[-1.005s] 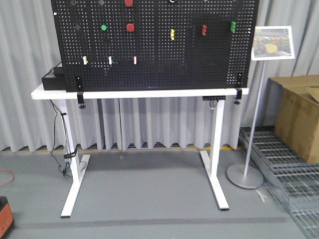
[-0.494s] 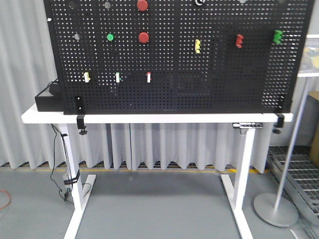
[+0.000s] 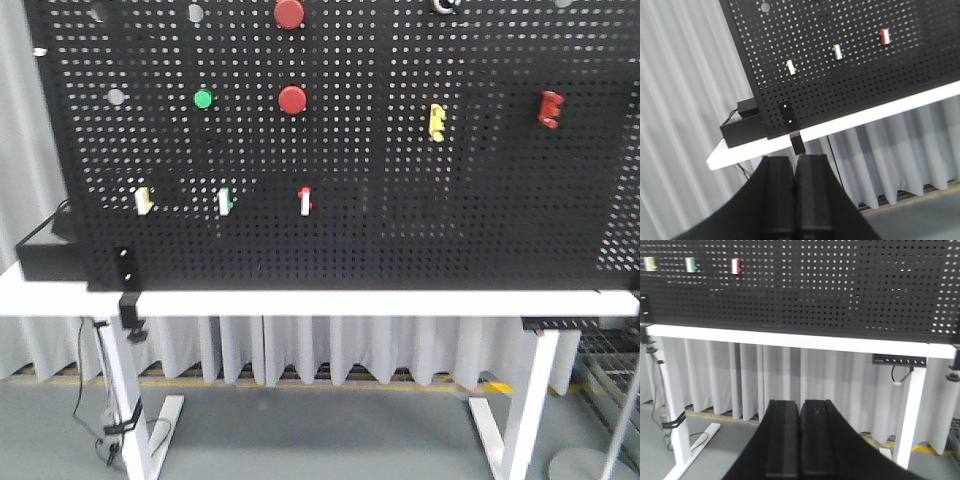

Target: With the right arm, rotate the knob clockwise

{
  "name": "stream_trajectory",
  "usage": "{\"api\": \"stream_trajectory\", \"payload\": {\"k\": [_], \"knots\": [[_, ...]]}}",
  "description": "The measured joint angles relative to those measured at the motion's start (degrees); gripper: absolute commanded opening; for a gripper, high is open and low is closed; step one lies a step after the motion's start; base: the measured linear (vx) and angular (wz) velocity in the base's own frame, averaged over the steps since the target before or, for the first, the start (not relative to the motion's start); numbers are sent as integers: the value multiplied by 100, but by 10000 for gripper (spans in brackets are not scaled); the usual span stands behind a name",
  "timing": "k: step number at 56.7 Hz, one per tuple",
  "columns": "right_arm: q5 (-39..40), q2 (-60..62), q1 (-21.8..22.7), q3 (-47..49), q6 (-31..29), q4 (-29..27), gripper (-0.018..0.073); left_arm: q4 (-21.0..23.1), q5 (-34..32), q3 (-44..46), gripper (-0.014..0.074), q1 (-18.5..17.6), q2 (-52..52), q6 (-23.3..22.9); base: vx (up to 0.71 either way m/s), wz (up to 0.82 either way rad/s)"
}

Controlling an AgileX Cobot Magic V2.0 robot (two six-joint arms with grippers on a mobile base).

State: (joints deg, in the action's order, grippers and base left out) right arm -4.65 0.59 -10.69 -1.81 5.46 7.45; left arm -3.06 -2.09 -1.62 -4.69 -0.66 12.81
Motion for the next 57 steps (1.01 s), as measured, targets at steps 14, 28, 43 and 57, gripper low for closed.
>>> {"api": "stream_trajectory", "payload": {"k": [14, 28, 43, 57], "knots": [[0, 0, 0, 0, 0, 0, -7, 0, 0, 0, -6, 0, 0, 0, 47, 0], [0, 0, 0, 0, 0, 0, -7, 0, 0, 0, -6, 0, 0, 0, 45, 1], [0, 0, 0, 0, 0, 0, -7, 0, 0, 0, -6, 0, 0, 0, 35, -2], [0, 0, 0, 0, 0, 0, -7, 0, 0, 0, -6, 0, 0, 0, 18, -2]]}}
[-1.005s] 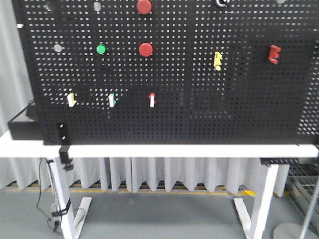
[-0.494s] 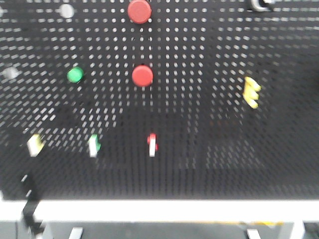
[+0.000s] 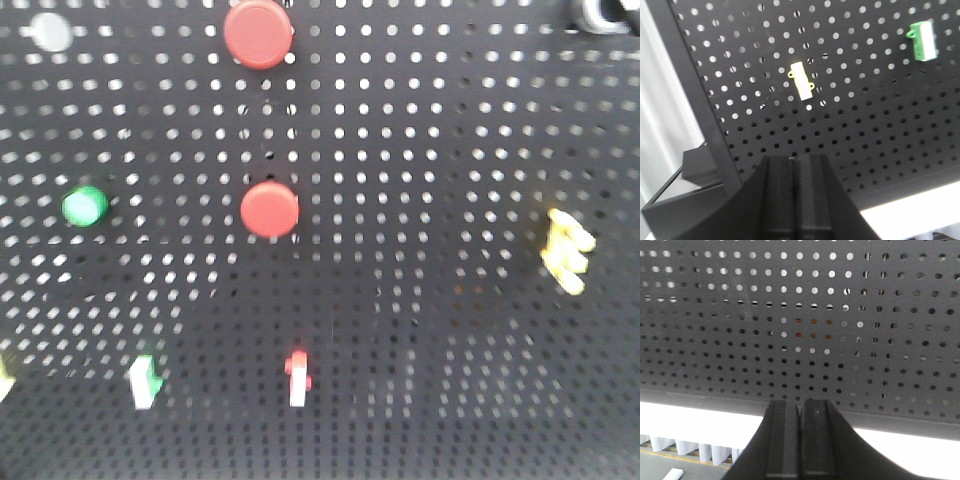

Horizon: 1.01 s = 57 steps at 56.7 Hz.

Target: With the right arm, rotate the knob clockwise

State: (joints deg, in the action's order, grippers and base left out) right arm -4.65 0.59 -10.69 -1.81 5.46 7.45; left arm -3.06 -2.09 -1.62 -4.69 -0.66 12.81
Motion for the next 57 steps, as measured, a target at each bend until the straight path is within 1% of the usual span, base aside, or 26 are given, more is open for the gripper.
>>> {"api": "stream_trajectory", "payload": {"k": [32, 36, 42, 44, 47, 52, 54, 57], "knots": [[29, 0, 0, 0, 0, 0, -7, 0, 0, 0, -6, 0, 0, 0, 2, 0], [283, 0, 0, 0, 0, -4, -7, 0, 0, 0, -6, 0, 0, 0, 0, 0], [1019, 0, 0, 30, 62, -23, -7, 0, 0, 0, -6, 0, 0, 0, 0, 0], [1055, 0, 0, 120, 100, -23, -7, 0, 0, 0, -6, 0, 0, 0, 0, 0], [963, -6, 0, 434, 198, -25, -7, 0, 0, 0, -6, 0, 0, 0, 0, 0], [617, -279, 0, 1425, 232, -25, -7, 0, 0, 0, -6, 0, 0, 0, 0, 0], [465, -527, 0, 1946, 187, 6, -7, 0, 0, 0, -6, 0, 0, 0, 0, 0], [95, -1110, 0, 3048, -11, 123, -7, 0, 0, 0, -6, 0, 0, 0, 0, 0]]}}
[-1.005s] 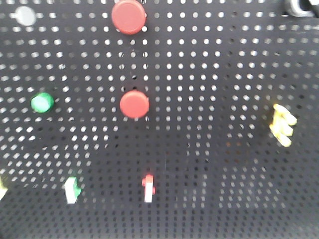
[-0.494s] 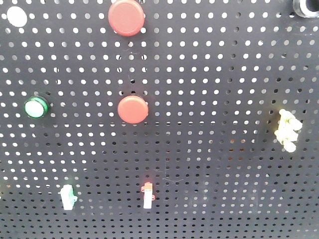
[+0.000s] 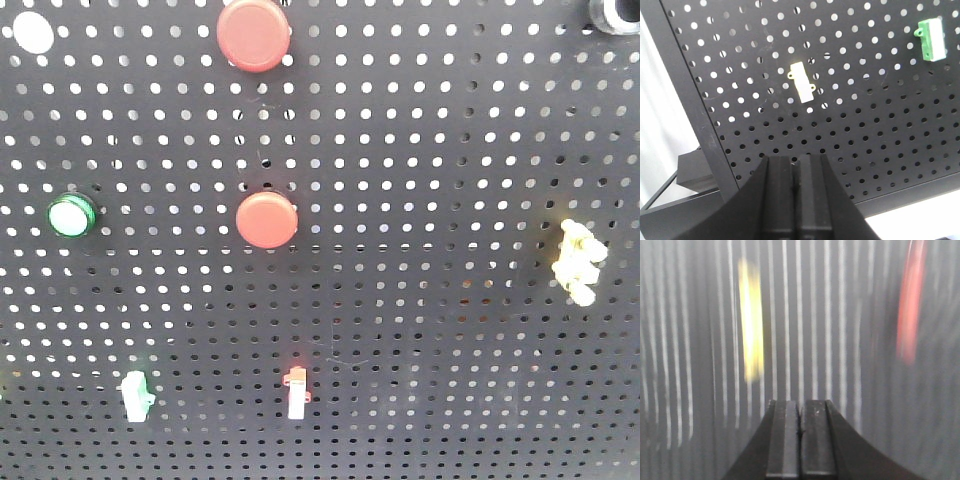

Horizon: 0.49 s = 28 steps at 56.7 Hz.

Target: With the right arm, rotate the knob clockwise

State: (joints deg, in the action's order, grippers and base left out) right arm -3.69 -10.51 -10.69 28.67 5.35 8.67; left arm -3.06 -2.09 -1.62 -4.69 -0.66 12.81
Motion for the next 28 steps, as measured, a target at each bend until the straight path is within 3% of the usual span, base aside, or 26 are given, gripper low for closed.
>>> {"api": "stream_trajectory", "payload": {"k": [8, 14, 28], "knots": [[-906, -1410, 0, 1929, -363, 160, -7, 0, 0, 0, -6, 0, 0, 0, 0, 0], [-1445, -2228, 0, 2844, -401, 167, -7, 0, 0, 0, -6, 0, 0, 0, 0, 0], [-1712, -3099, 0, 3681, -410, -155, -6, 0, 0, 0, -6, 0, 0, 0, 0, 0]]}}
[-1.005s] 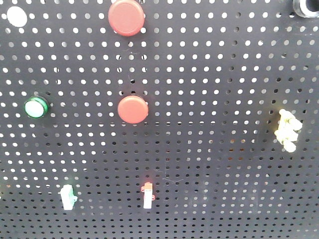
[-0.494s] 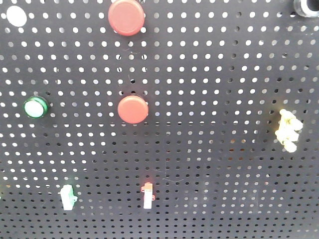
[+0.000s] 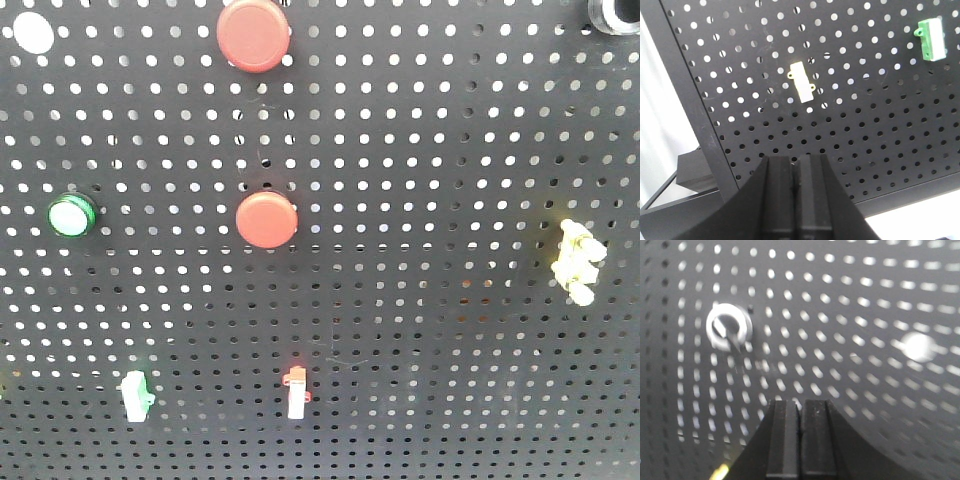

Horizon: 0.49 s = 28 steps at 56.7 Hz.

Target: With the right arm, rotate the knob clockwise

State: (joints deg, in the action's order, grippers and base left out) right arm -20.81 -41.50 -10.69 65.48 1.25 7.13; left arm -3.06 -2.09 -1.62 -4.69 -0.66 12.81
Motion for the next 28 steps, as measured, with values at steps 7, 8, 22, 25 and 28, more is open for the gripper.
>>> {"api": "stream_trajectory", "payload": {"k": [7, 8, 22, 25, 28], "knots": [[150, -137, 0, 14, 0, -60, -4, 0, 0, 0, -6, 0, 0, 0, 0, 0], [161, -146, 0, 14, 0, -67, -4, 0, 0, 0, -6, 0, 0, 0, 0, 0], [287, -146, 0, 26, -4, -228, -4, 0, 0, 0, -6, 0, 0, 0, 0, 0], [287, -151, 0, 26, -4, -298, -4, 0, 0, 0, -6, 0, 0, 0, 0, 0], [321, -186, -26, 26, -38, -352, -4, 0, 0, 0, -6, 0, 0, 0, 0, 0]]}}
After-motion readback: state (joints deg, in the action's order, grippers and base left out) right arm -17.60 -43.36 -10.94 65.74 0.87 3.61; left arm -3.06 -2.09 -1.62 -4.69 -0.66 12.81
